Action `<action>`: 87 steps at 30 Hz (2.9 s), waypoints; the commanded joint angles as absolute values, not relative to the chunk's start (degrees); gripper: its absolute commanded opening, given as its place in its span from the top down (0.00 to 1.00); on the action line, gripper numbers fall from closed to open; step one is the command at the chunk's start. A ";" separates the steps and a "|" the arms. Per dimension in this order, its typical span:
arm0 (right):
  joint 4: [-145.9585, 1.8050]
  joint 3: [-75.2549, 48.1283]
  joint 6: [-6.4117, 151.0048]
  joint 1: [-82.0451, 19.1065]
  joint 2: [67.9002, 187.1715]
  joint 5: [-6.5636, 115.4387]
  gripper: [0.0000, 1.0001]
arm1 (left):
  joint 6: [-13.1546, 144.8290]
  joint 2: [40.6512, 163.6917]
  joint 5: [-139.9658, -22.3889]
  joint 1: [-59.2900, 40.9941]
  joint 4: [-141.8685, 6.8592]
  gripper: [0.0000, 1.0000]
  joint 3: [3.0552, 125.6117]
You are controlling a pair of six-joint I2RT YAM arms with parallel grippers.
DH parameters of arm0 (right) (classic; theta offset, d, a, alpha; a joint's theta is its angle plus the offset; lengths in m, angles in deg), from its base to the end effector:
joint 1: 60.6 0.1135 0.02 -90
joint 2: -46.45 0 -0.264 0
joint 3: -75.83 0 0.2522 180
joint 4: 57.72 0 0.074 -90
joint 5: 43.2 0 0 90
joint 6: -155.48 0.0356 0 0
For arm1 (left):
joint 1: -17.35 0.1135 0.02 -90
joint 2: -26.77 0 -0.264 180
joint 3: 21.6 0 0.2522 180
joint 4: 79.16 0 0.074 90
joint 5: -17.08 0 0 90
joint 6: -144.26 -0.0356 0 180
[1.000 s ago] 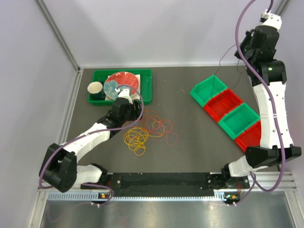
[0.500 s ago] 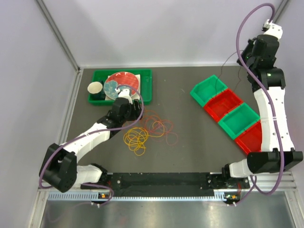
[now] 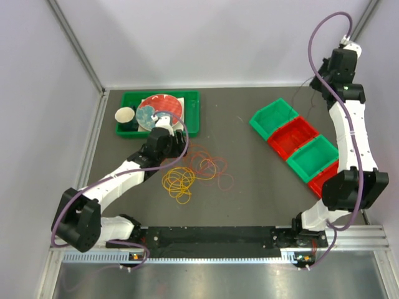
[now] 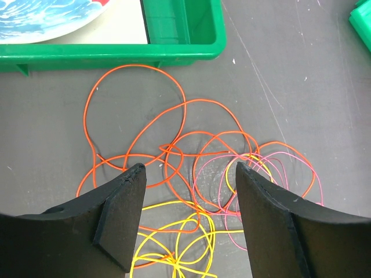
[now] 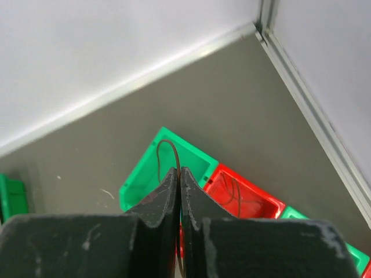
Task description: Untangle the cables
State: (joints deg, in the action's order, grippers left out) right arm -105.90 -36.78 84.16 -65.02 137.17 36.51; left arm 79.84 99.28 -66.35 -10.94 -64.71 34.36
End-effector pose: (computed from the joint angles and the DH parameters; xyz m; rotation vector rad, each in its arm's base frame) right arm 0.3535 -0.0337 0.4232 0.5148 1.9552 -0.0247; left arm 0.2451 -0.1273 0.2371 -0.0189 2.1391 -0.4385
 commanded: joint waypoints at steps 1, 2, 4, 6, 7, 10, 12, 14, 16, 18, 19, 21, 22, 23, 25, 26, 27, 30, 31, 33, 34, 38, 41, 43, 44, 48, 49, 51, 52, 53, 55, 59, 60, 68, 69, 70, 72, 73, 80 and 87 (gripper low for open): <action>-104.62 -43.14 84.99 -65.34 132.07 37.83 1.00 | 80.01 99.71 -67.99 -11.13 -66.02 0.32 37.25; -104.53 -42.96 84.82 -65.34 131.28 37.66 1.00 | 80.27 99.80 -68.17 -11.13 -66.10 0.32 37.43; -104.62 -42.70 84.03 -65.34 130.30 37.22 1.00 | 80.27 99.80 -68.70 -11.13 -66.45 0.32 37.34; -104.88 -41.47 83.50 -65.34 130.74 36.43 1.00 | 80.71 99.98 -68.87 -11.12 -66.81 0.32 37.08; -104.53 -40.51 83.24 -65.34 130.74 35.73 1.00 | 80.80 99.80 -69.13 -11.12 -66.89 0.32 36.99; -100.85 -34.18 82.97 -65.34 131.27 34.94 1.00 | 80.98 99.80 -69.49 -11.12 -67.16 0.32 36.46; -99.61 -31.89 82.97 -65.34 132.75 35.02 1.00 | 80.98 99.98 -69.75 -11.04 -66.98 0.32 36.29; -100.57 -32.41 83.32 -65.34 136.44 34.76 1.00 | 80.98 100.33 -69.58 -11.04 -66.72 0.32 36.46; -100.75 -32.94 84.20 -65.34 139.07 34.49 1.00 | 80.89 100.33 -69.05 -11.04 -66.28 0.32 36.38; -98.57 -31.37 84.90 -65.43 139.97 34.49 1.00 | 80.71 100.50 -68.70 -11.04 -66.54 0.32 36.20; -97.33 -30.40 85.08 -65.34 140.32 35.27 1.00 | 80.89 100.59 -68.70 -11.04 -66.54 0.32 36.11; -94.26 -26.55 85.43 -65.34 140.67 37.64 1.00 | 81.06 101.03 -68.78 -11.04 -66.54 0.32 36.02; -92.77 -25.65 85.87 -65.34 140.85 38.35 1.00 | 81.06 101.29 -68.96 -10.95 -66.46 0.32 36.02; -92.40 -23.90 87.35 -65.34 141.37 38.10 1.00 | 81.06 101.38 -69.22 -11.04 -66.37 0.32 36.11; -91.79 -22.49 88.42 -65.43 141.99 37.31 1.00 | 80.98 101.82 -69.22 -11.04 -66.02 0.32 36.28; -91.35 -20.74 88.86 -65.52 142.08 37.13 1.00 | 80.89 101.91 -69.31 -10.95 -65.84 0.32 36.29; -90.65 -19.59 89.73 -65.52 142.17 36.95 1.00 | 80.71 101.82 -69.14 -11.04 -65.75 0.32 36.20; -88.01 -14.84 92.62 -66.83 141.64 36.52 1.00 | 80.71 101.65 -68.79 -11.04 -65.93 0.32 35.93; -87.74 -13.96 93.34 -67.27 141.64 37.04 1.00 | 80.80 101.56 -68.96 -11.04 -66.02 0.32 35.67; -88.00 -12.55 94.74 -68.06 141.99 36.78 1.00 | 80.97 101.56 -69.22 -11.04 -66.63 0.32 35.32; -88.09 -12.11 94.92 -68.24 142.60 35.82 1.00 | 80.89 101.65 -69.57 -11.04 -66.98 0.32 34.80; -85.55 -8.52 94.31 -68.42 143.49 34.58 1.00 | 80.71 102.79 -70.10 -11.04 -67.60 0.33 34.79; -84.58 -6.84 94.57 -68.42 143.40 33.88 1.00 | 80.80 102.79 -70.46 -10.95 -67.95 0.33 34.70; -84.66 -6.40 94.66 -68.42 143.49 34.14 1.00 | 80.71 102.79 -70.46 -11.04 -67.95 0.33 34.62; -84.66 -6.40 94.84 -68.42 143.66 33.88 1.00 | 80.80 102.70 -70.46 -11.04 -67.86 0.33 34.62; -85.37 -6.66 94.31 -68.42 144.71 33.44 1.00 | 80.89 102.35 -70.28 -11.04 -67.95 0.33 34.53; -85.63 -6.83 94.14 -68.42 144.89 33.52 1.00 | 80.98 102.35 -70.37 -11.04 -68.04 0.33 34.35; -85.37 -6.84 94.05 -68.42 145.50 34.31 1.00 | 81.15 102.44 -70.54 -11.04 -68.04 0.33 34.35; -84.41 -6.92 94.05 -68.51 145.68 35.01 1.00 | 81.24 102.44 -70.63 -11.04 -68.04 0.33 34.35; -83.36 -6.75 93.26 -68.42 145.94 36.41 1.00 | 81.24 102.44 -70.72 -11.04 -68.21 0.33 34.35; -82.82 -8.14 92.90 -68.42 147.70 39.93 1.00 | 81.33 102.61 -71.07 -11.04 -68.39 0.33 34.26; -85.98 -11.14 93.61 -68.51 149.11 41.43 0.90 | 81.33 102.18 -71.16 -11.04 -68.13 0.34 34.35; -85.72 -10.97 93.69 -68.42 147.89 41.70 0.85 | 81.33 102.09 -71.16 -11.04 -68.13 0.34 34.18; -88.97 -11.41 93.17 -68.42 141.74 39.51 0.58 | 81.41 102.18 -71.95 -10.95 -68.04 0.34 34.97; -88.88 -11.06 93.08 -68.51 140.77 39.50 0.58 | 81.50 102.26 -72.04 -11.04 -68.21 0.34 34.97; -88.80 -10.36 93.08 -68.51 139.89 39.41 0.58 | 81.50 102.26 -71.95 -11.04 -68.13 0.34 34.97; -88.79 -9.83 93.08 -68.42 137.52 39.50 0.59 | 81.68 102.26 -72.21 -11.04 -68.13 0.34 34.88; -88.97 -9.82 93.08 -68.42 136.81 39.59 0.59 | 81.68 102.09 -72.21 -11.04 -68.13 0.34 34.88; -90.28 -11.31 91.86 -65.09 134.96 40.83 0.56 | 81.33 101.30 -72.30 -11.04 -67.60 0.34 34.97; -96.70 -22.03 91.31 -58.22 147.50 38.70 0.54 | 81.59 101.38 -71.16 -11.04 -66.98 0.34 35.23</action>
State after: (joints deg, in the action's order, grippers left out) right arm -93.85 -16.56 90.76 -60.43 141.52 38.57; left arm 81.37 102.69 -71.79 -10.94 -65.30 34.69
